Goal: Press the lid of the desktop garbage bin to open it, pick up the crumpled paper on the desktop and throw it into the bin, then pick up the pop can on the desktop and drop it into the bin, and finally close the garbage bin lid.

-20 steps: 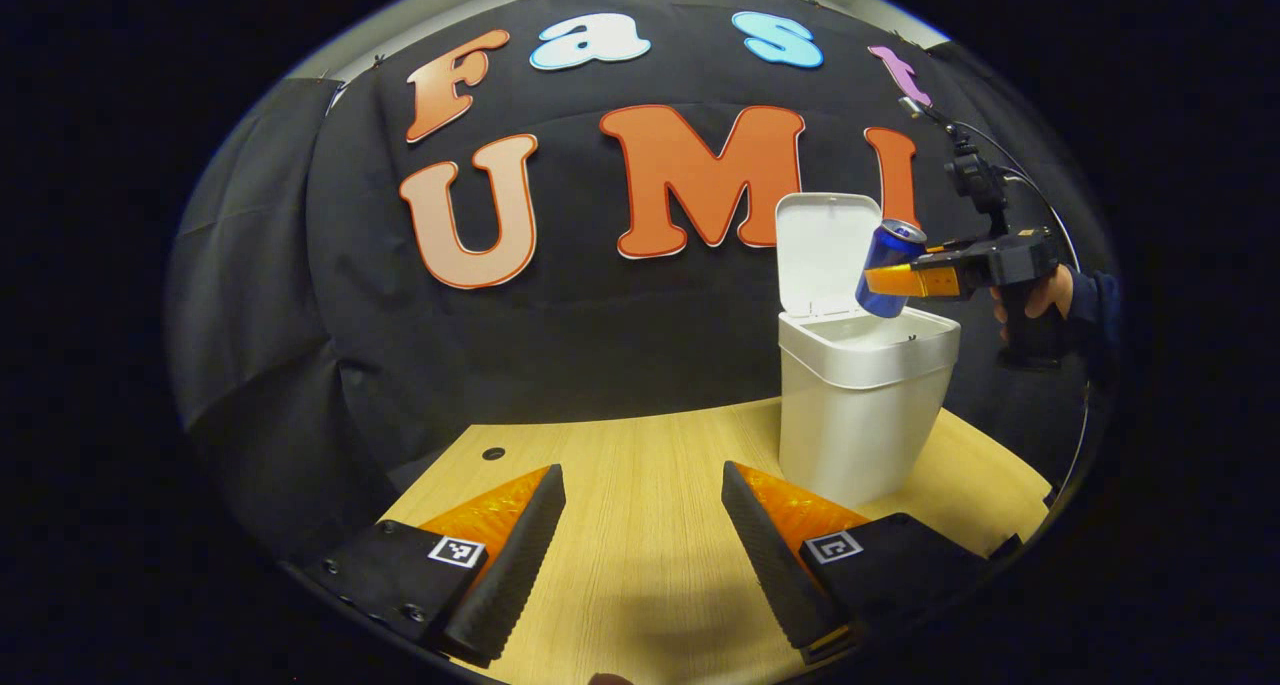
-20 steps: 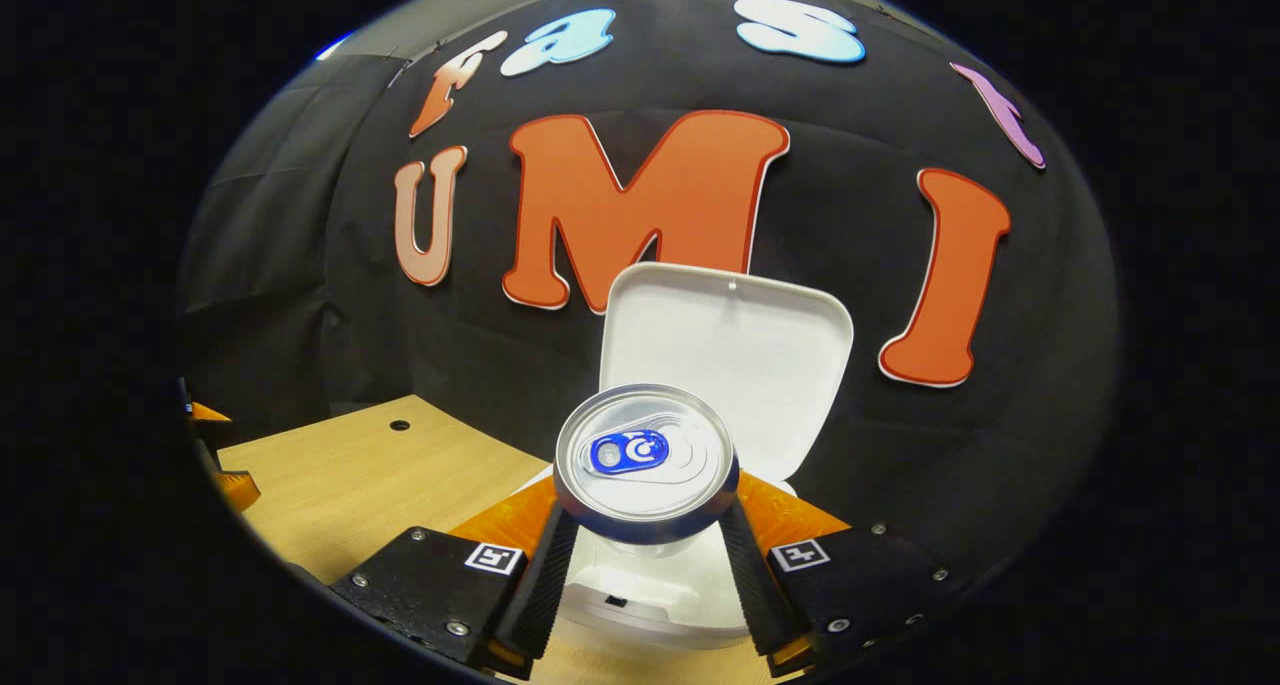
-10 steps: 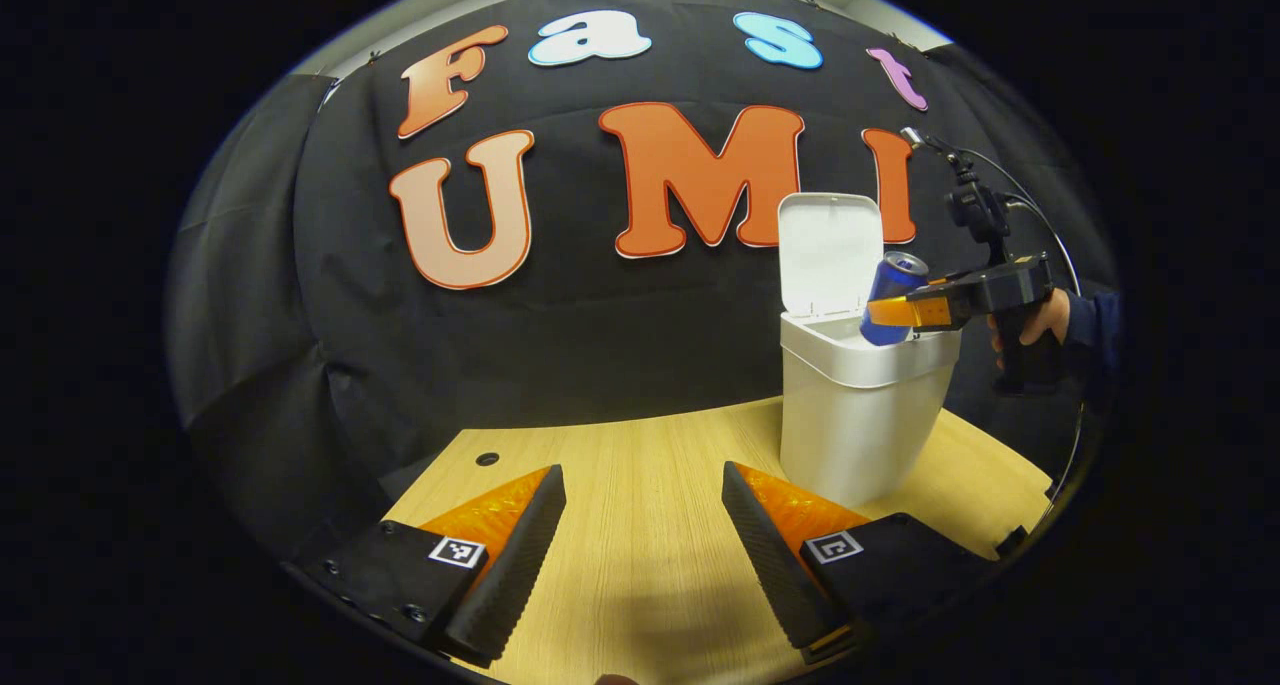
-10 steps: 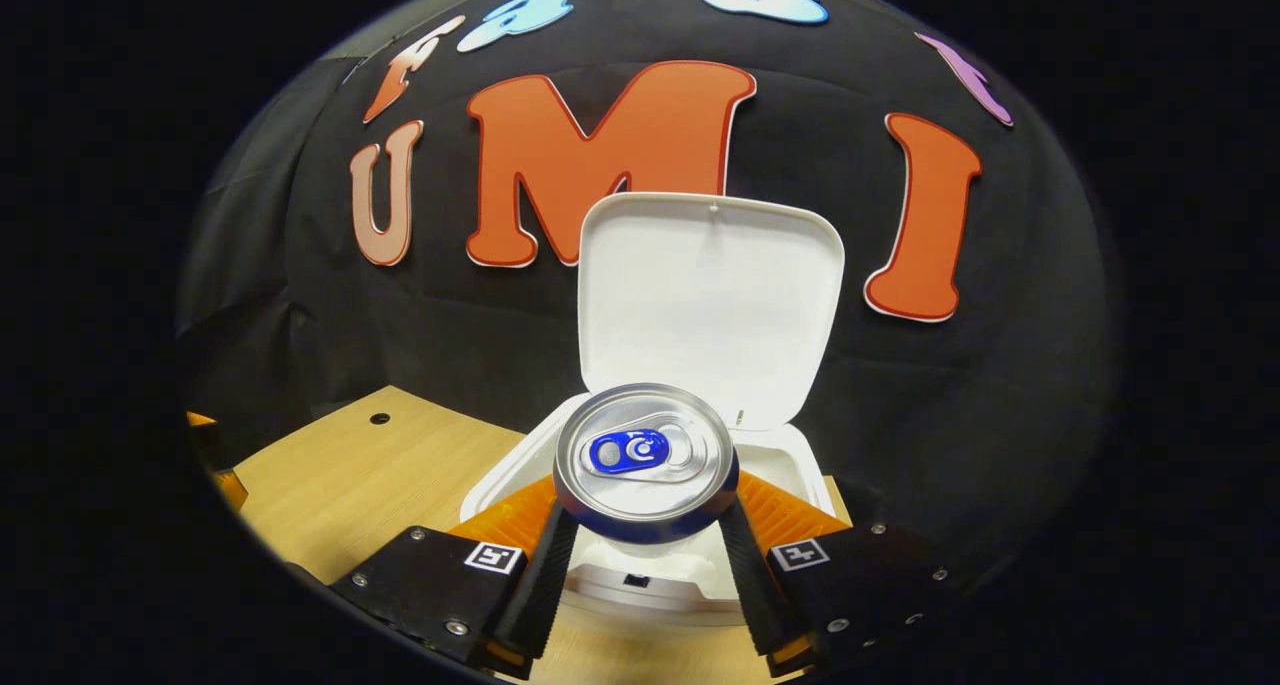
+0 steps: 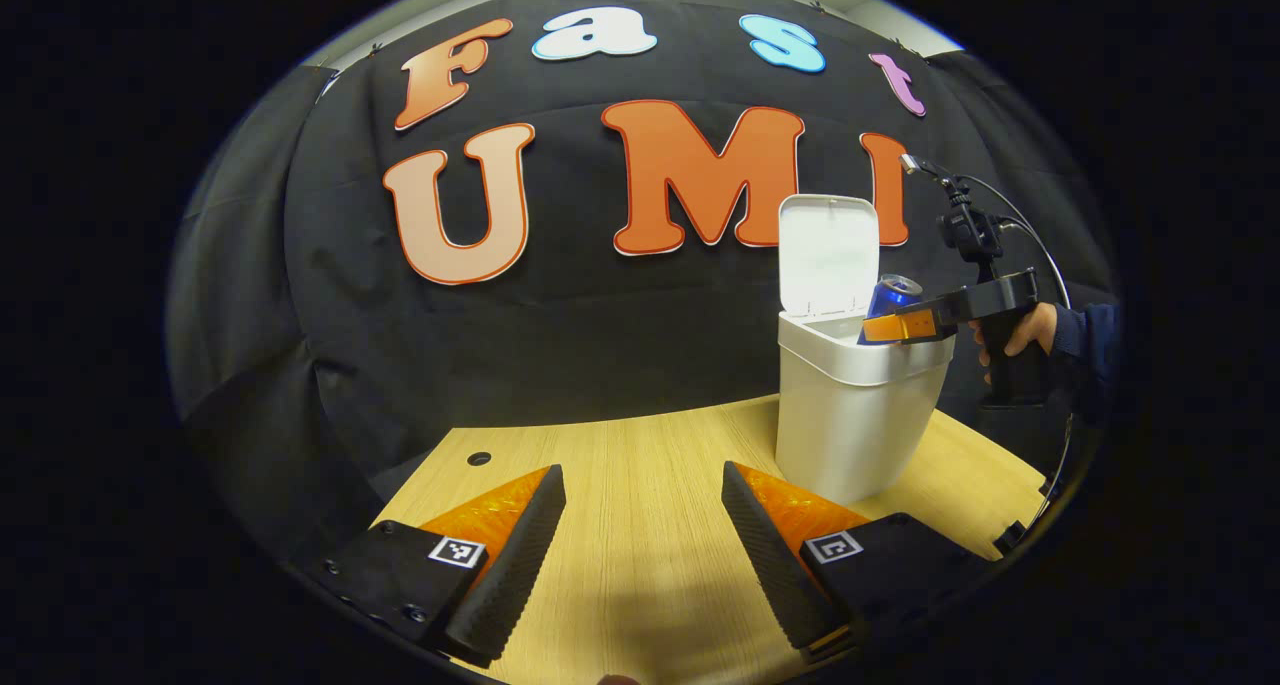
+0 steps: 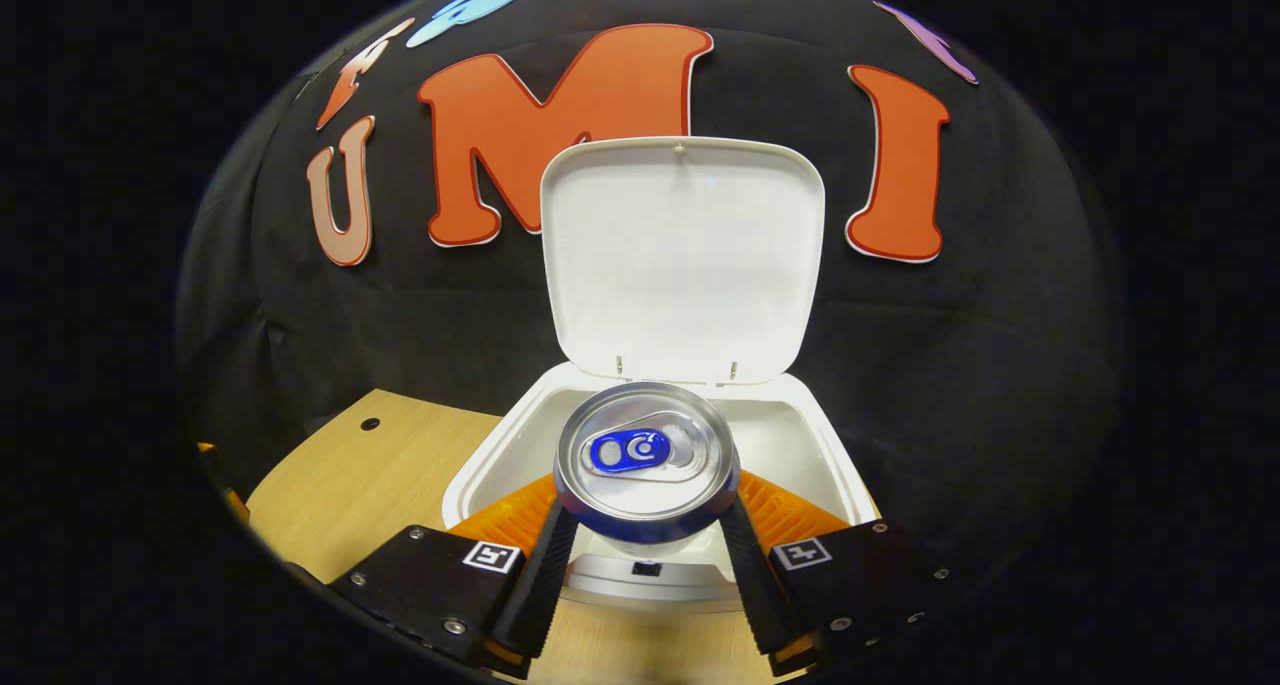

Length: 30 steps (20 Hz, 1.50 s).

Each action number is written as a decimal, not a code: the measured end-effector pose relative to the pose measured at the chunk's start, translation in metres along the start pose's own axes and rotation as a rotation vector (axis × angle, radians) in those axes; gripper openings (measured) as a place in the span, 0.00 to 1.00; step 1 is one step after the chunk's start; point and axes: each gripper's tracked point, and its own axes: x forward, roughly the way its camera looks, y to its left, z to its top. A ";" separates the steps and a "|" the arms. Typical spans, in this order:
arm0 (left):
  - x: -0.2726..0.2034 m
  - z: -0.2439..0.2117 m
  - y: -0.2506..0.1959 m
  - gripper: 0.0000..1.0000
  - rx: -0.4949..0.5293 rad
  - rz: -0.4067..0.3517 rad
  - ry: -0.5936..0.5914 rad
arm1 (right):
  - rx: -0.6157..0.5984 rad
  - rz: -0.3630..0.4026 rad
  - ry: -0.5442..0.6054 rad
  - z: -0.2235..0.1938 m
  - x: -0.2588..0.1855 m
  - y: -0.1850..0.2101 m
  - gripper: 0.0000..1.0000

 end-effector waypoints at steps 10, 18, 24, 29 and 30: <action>-0.001 -0.007 0.025 1.00 -0.019 0.019 0.017 | 0.016 -0.065 0.037 -0.008 0.010 -0.003 0.77; 0.007 -0.009 0.027 1.00 -0.030 0.008 0.021 | 0.037 -0.075 0.065 -0.011 0.009 -0.010 0.80; 0.011 -0.011 0.023 1.00 -0.049 -0.007 0.023 | 0.037 -0.083 0.055 -0.005 0.003 -0.016 0.81; 0.012 -0.012 0.025 1.00 -0.056 -0.008 0.022 | 0.013 -0.099 0.008 0.022 -0.004 -0.023 0.81; 0.013 -0.012 0.026 1.00 -0.055 -0.005 0.021 | 0.008 -0.098 -0.002 0.030 -0.005 -0.024 0.82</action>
